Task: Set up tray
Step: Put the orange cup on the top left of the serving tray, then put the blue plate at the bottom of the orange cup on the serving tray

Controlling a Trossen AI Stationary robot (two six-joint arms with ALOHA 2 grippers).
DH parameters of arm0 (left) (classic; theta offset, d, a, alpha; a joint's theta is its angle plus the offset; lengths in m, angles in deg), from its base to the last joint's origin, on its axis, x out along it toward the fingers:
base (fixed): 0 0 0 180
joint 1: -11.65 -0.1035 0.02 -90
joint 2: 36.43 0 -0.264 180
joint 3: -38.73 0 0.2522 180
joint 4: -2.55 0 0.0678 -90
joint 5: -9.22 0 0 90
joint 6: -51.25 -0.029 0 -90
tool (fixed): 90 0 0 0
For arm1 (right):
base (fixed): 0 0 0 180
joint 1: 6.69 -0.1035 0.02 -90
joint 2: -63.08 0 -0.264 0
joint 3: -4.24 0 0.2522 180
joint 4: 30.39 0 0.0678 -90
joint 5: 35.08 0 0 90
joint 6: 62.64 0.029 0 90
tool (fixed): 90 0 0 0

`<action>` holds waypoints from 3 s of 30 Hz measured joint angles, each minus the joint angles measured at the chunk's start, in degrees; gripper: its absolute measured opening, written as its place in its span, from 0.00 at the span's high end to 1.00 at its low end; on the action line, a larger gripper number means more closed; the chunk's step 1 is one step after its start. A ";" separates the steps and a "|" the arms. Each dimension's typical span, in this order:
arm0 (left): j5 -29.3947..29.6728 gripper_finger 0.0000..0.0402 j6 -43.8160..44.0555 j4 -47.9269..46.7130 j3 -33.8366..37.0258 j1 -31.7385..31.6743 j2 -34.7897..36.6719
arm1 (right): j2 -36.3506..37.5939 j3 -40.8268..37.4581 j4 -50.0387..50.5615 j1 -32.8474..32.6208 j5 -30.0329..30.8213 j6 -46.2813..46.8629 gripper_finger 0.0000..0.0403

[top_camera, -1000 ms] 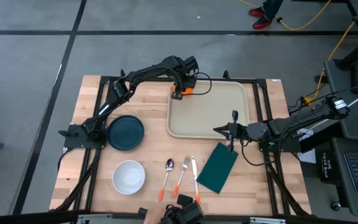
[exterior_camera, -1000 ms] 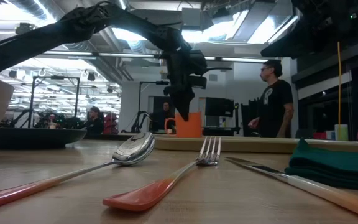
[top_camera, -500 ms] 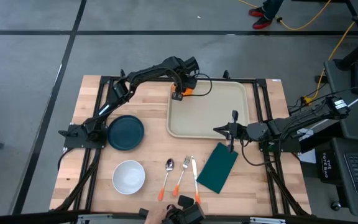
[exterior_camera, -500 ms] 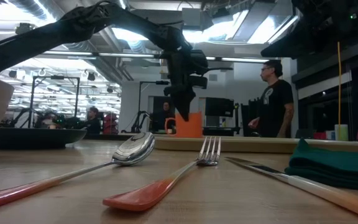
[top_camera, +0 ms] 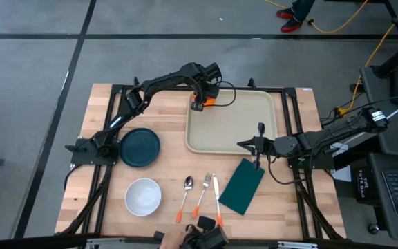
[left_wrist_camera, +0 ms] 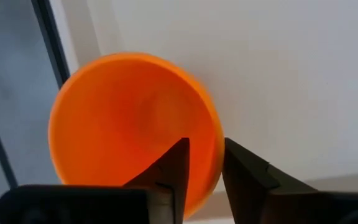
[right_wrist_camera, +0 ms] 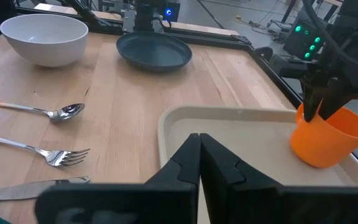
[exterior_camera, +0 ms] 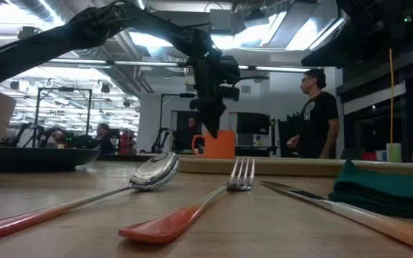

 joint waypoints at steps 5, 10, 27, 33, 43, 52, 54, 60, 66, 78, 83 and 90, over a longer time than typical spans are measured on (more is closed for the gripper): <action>0.55 0.77 0.00 0.01 0.00 0.18 0.29 | 0.00 0.00 -0.02 0.00 0.02 -0.01 0.97; 0.63 0.77 0.00 -0.13 -0.02 0.25 0.31 | 0.00 0.00 -0.02 0.00 0.02 -0.01 0.97; 0.44 0.76 1.22 -0.98 -0.02 2.25 5.71 | 0.00 0.00 -0.02 0.02 0.00 -0.17 0.97; 4.67 0.76 1.52 -1.12 -0.04 4.36 10.43 | 0.00 0.00 -0.02 0.02 0.02 -0.18 0.97; -6.41 0.97 9.09 -2.67 1.50 6.98 17.03 | -0.02 0.00 2.37 0.02 -0.46 0.41 0.97; 0.58 1.00 17.12 -2.43 13.07 11.92 20.67 | -0.01 0.00 2.99 0.01 -0.52 1.52 0.97; 0.93 1.00 18.44 -0.42 17.28 13.04 22.47 | -0.02 0.00 3.02 0.00 -0.55 1.52 0.97; 4.69 1.00 24.59 9.47 35.53 16.54 33.49 | -0.02 0.00 3.15 0.01 -0.57 1.46 0.97; 13.44 1.00 34.33 15.26 54.14 22.17 46.45 | -0.02 0.00 2.97 0.00 -0.57 1.30 0.97; 18.75 1.00 52.40 13.94 66.25 32.96 57.90 | -0.03 -0.02 0.68 0.02 -0.39 -0.33 0.97; 18.77 0.99 57.36 8.01 66.23 37.09 58.00 | -0.02 -0.02 0.72 0.02 -0.41 1.81 0.97; 18.45 0.99 69.40 1.19 66.23 43.80 57.99 | -0.02 -0.02 0.72 0.02 -0.44 3.05 0.97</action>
